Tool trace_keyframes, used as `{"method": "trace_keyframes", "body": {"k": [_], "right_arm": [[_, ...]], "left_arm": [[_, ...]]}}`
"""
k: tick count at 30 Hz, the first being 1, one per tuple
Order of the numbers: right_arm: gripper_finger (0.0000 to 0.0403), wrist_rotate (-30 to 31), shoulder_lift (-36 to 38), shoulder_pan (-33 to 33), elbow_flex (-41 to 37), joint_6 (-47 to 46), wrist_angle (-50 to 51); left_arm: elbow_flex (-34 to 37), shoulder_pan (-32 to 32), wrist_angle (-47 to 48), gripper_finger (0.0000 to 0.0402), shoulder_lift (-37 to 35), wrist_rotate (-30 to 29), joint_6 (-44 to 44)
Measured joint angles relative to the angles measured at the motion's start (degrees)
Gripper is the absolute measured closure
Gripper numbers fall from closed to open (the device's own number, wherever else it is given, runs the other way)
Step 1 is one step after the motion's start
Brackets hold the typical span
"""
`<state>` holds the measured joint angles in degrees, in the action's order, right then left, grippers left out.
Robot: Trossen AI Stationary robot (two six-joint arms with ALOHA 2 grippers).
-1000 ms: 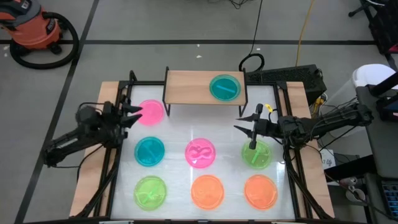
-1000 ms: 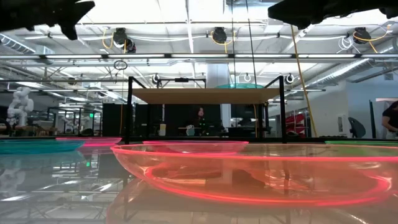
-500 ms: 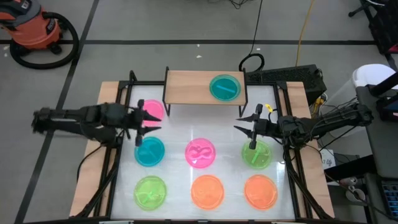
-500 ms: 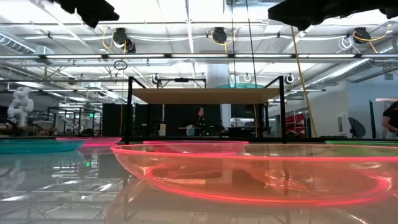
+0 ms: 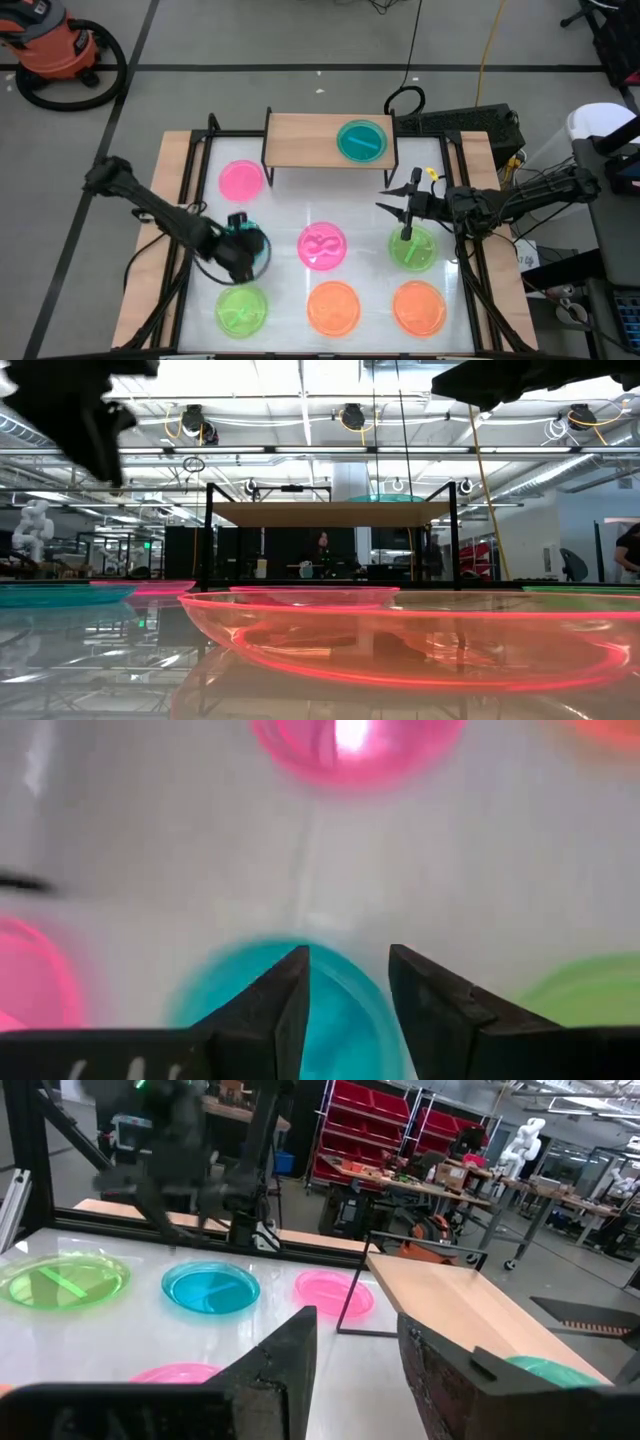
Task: Place and stack plates onto a shelf
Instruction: Stack the left blue plate on the blue plate on the shelf
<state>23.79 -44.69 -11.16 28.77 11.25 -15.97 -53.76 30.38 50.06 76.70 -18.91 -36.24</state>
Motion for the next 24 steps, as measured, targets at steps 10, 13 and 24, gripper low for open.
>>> {"method": "trace_keyframes", "body": {"k": [10, 13, 24], "right_arm": [[0.0280, 0.04, 0.00, 0.00, 0.02, -0.04, -0.07], [0.0280, 0.07, -0.02, 0.00, 0.02, -0.04, -0.09], [0.0280, 0.09, 0.00, 0.01, 0.02, 0.07, -0.07]], "left_arm": [[-1.39, 0.34, -0.18, 0.0257, 13.10, 11.05, -9.40], [-3.27, 0.63, 1.82, 0.0257, 15.92, 11.77, -9.62], [-5.31, 1.96, 6.49, 0.0257, 21.60, 13.95, -9.03]]}}
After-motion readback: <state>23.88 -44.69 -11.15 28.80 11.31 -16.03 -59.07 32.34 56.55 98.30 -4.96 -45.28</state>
